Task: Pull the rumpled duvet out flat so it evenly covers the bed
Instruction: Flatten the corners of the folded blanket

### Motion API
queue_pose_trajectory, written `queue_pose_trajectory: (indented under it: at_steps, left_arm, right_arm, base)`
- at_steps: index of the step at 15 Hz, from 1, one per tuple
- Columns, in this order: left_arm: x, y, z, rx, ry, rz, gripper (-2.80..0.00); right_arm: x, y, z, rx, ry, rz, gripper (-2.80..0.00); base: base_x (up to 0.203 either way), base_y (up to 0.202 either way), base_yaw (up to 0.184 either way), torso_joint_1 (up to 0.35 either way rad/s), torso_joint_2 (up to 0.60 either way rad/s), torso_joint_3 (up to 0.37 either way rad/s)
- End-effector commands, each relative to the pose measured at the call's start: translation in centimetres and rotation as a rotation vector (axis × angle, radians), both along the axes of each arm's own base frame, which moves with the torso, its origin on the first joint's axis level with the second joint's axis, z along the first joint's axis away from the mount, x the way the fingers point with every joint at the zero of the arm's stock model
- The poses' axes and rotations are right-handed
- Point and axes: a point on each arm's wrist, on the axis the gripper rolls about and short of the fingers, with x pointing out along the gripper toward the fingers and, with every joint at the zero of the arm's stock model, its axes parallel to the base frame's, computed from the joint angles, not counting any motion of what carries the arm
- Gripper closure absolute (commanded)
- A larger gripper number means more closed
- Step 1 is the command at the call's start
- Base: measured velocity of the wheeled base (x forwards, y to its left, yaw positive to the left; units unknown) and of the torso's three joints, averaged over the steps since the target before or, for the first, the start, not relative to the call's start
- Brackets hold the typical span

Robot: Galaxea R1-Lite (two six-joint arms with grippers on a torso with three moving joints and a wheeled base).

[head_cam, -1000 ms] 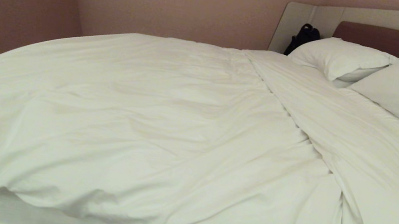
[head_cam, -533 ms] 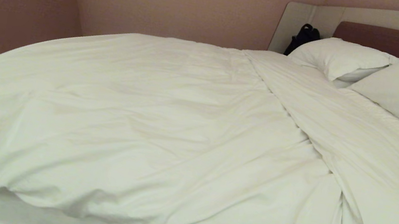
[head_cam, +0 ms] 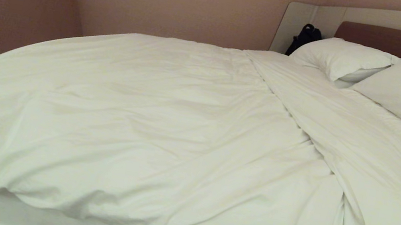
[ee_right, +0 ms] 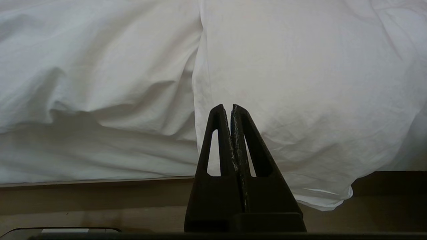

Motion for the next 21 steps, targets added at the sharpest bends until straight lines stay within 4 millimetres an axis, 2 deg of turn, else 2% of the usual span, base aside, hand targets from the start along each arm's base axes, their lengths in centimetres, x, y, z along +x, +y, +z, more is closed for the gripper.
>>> queue_pose_trajectory:
  at_steps: [1, 15, 21]
  left_arm:
    - [0.21, 0.0, -0.79, -0.041, 0.036, -0.003, 0.0]
    - [0.22, 0.02, -0.89, -0.079, 0.045, 0.001, 0.0]
    - [0.22, 0.02, -0.89, -0.08, 0.044, 0.0, 0.0]
  right_arm:
    - [0.0, 0.0, 0.0, 0.0, -0.001, 0.0, 0.0]
    - [0.0, 0.0, 0.0, 0.0, -0.001, -0.001, 0.0]
    - [0.0, 0.0, 0.0, 0.0, -0.001, 0.001, 0.0]
  base:
    - [0.0, 0.0, 0.0, 0.0, 0.0, 0.0]
    - [0.0, 0.0, 0.0, 0.0, 0.0, 0.0]
    - [0.0, 0.177, -0.002, 0.003, 0.0, 0.003]
